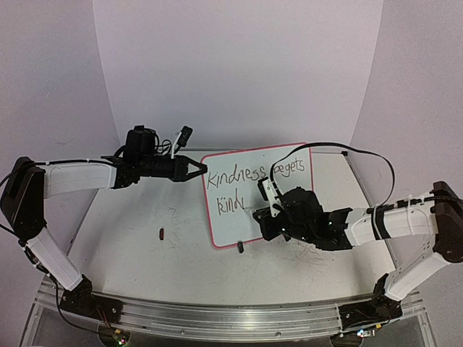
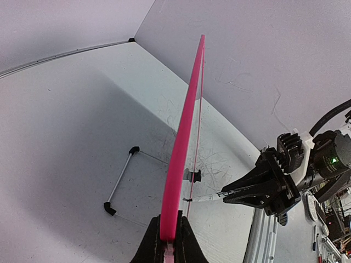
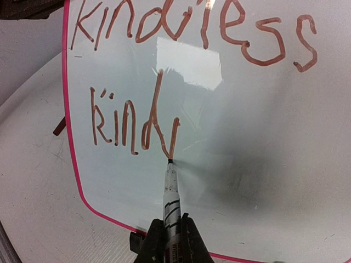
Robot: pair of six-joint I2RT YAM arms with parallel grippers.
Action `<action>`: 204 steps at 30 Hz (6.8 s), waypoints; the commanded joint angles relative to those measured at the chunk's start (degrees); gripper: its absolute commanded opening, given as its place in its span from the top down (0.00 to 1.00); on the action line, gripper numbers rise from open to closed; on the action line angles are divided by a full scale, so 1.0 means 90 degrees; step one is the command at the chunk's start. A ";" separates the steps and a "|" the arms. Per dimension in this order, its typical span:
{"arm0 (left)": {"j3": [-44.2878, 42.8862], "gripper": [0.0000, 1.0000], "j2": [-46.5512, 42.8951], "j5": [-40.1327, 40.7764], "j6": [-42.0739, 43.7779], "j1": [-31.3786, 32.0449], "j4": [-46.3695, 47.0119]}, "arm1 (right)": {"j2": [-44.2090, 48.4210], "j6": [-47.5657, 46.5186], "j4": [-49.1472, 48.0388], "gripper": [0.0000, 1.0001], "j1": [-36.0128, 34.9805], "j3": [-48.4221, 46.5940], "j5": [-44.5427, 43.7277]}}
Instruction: Write a sentence on the whiteboard
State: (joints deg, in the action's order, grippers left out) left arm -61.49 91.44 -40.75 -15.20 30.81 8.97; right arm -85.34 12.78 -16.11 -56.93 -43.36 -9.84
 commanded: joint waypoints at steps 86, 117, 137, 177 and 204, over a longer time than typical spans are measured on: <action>-0.0195 1.00 -0.0062 0.0104 0.0313 0.0083 -0.0108 | 0.0317 0.0185 -0.0154 1.00 0.0422 -0.0361 -0.0490; -0.0194 1.00 -0.0053 0.0099 0.0312 0.0082 -0.0108 | 0.0561 0.0508 0.0284 1.00 0.0404 0.0352 -0.0427; -0.0185 1.00 -0.0061 0.0124 0.0322 0.0081 -0.0108 | 0.0589 0.0529 -0.0368 1.00 0.0642 0.0138 -0.0059; -0.0201 1.00 -0.0011 0.0084 0.0315 0.0086 -0.0115 | 0.0773 0.0660 0.0110 1.00 0.0594 0.0566 -0.0339; -0.0191 1.00 -0.0054 0.0105 0.0322 0.0085 -0.0116 | 0.1021 0.0736 -0.0208 1.00 0.0751 0.0416 -0.0113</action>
State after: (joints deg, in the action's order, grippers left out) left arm -61.49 91.46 -40.56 -15.18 30.87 8.95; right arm -77.84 18.64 -16.61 -50.66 -38.98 -9.90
